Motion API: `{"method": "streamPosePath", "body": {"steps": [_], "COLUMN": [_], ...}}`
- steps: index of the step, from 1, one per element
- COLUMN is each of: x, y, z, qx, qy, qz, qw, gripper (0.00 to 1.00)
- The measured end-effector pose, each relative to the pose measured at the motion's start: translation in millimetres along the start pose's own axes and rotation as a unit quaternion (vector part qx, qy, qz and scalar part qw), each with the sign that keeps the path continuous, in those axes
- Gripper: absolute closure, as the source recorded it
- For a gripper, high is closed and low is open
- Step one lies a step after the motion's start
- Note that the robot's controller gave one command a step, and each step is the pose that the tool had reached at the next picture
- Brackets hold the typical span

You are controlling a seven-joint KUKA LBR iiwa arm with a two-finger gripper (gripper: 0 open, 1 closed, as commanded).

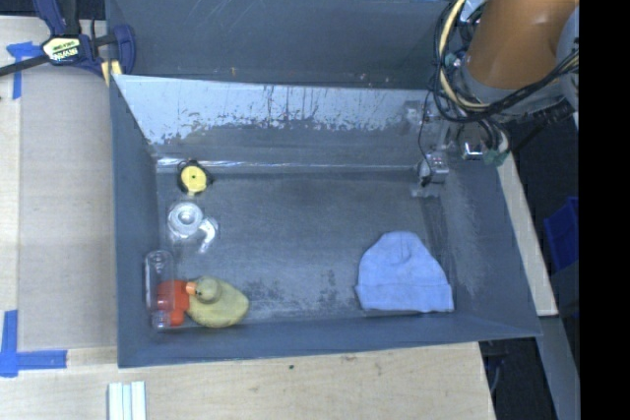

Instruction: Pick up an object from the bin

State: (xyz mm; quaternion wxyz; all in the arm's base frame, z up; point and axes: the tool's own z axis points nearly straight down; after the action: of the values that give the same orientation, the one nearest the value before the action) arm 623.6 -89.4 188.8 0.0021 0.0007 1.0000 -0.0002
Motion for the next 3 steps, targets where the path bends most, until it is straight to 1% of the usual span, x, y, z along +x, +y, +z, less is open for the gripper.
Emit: {"method": "streamPosePath", "body": {"steps": [1,2,3], "x": [12.6,34.4,56.4], "y": [7.0,-0.9,-2.8], "z": [91.0,99.5,114.5], "qx": [0.000,0.000,0.000], "qy": [0.0015,0.0004,-0.0003], "qz": [-0.042,0.024,-0.148], "qw": [0.9991,0.9997,0.9890], "gripper": [0.00,0.00,0.00]}}
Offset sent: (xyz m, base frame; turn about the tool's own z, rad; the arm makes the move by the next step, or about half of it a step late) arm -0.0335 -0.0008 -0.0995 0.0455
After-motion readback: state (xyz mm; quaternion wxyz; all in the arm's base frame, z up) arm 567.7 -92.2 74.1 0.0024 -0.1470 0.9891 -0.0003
